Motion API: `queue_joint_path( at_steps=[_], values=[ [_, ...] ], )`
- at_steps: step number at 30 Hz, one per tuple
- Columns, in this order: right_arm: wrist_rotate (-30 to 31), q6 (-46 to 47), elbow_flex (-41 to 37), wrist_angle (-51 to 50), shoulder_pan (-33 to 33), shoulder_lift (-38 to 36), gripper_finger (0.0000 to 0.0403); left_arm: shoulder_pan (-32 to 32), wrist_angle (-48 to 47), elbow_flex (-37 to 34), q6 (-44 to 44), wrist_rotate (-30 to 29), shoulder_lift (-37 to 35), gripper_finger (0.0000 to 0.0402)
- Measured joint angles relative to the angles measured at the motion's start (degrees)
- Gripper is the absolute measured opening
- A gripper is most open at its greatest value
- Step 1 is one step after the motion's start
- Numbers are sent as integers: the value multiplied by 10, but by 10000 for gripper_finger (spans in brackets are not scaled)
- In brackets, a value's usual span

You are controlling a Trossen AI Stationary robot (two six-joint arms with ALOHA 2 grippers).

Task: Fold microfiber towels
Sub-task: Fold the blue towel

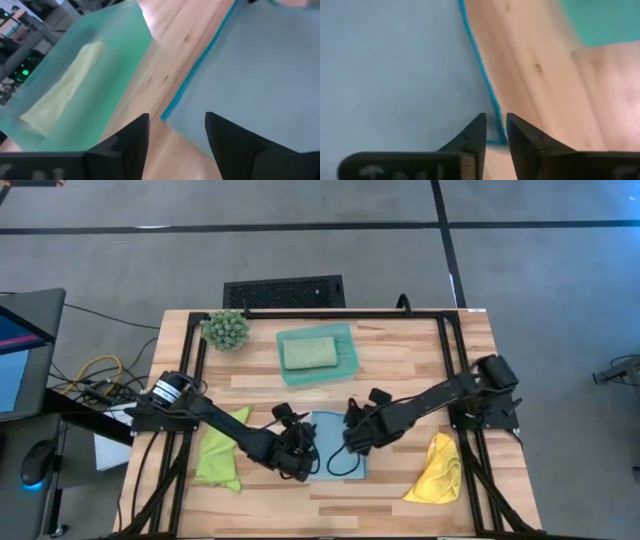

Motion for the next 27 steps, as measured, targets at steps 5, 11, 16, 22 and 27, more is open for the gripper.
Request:
queue_joint_path(
  at_steps=[5, 11, 16, 22, 27],
  values=[
    [41, 20, 0, -13, 36, -46, 125, -12, -5, 0, -10, -6, -19, 196],
    [39, -28, 0, 56, 55, -26, 125, -5, 10, -3, -22, 11, 3, 186],
    [15, -70, 1, 99, 43, 21, 112, 11, 32, -3, -31, 15, 44, 180],
    [-22, -85, -1, 92, 31, 68, 87, 46, -39, -4, -116, 29, 53, 165],
    [-20, -105, -1, 102, 44, 79, 66, 45, -77, -4, -132, 36, 52, 148]
  ],
)
